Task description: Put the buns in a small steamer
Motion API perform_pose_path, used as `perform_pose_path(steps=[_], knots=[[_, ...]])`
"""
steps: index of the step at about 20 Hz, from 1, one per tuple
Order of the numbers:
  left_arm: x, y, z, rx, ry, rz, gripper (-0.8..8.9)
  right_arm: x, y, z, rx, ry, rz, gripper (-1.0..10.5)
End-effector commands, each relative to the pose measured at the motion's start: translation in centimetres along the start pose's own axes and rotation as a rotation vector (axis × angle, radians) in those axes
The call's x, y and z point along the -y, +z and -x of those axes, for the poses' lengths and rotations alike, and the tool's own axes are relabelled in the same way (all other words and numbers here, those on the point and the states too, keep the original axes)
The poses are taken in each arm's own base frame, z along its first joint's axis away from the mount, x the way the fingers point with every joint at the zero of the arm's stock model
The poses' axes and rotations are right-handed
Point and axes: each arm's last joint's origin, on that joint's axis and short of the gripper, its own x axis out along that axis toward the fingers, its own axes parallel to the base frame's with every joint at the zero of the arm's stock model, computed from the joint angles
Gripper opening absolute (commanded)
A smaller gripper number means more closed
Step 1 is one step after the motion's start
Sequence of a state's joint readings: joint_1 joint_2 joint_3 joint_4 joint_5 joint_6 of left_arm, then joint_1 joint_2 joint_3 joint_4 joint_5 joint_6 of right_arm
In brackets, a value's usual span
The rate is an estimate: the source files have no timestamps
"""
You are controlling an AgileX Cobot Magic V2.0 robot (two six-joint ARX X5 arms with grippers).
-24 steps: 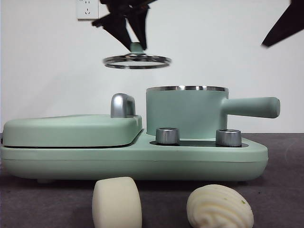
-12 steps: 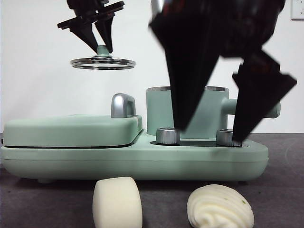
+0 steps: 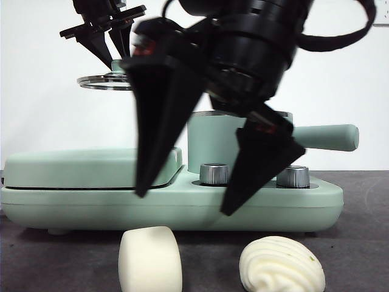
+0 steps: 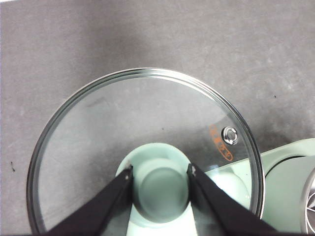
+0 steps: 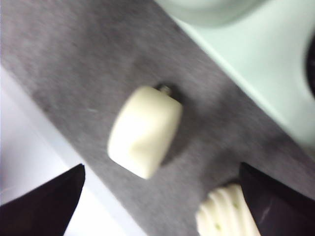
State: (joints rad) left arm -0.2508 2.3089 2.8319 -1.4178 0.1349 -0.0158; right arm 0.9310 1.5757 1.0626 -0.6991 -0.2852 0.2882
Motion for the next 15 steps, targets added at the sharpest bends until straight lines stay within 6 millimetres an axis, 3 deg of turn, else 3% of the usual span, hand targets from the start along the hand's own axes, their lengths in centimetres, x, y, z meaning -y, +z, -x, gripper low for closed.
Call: perform_pose_path(steps=[1,5,9,12,15], knots=[[0.1,-0.2,0.2,-0.021,-0.005,0.005,1.13,-0.8,0.4,-1.6,-0.026,0.008,-0.005,4.9],[0.1,-0.2,0.2,-0.021,-0.004,0.006,1.13,-1.4,0.5,-4.3,-0.053,-0.002,0.021,4.7],[-0.2,-0.2,0.2,-0.021,-0.001,0.011,1.13,-2.0,0.3,-5.1,-0.021,-0.123,0.060,1.7],[-0.2,-0.2,0.2,-0.021,0.000,0.011,1.13,-2.3,0.7,-4.8,-0.012,-0.124,0.062,1.5],[-0.3,-0.2,0.2,-0.020,0.002,0.014,1.13,-3.2,2.8,-1.8,-0.030,-0.134,0.076,1.5]])
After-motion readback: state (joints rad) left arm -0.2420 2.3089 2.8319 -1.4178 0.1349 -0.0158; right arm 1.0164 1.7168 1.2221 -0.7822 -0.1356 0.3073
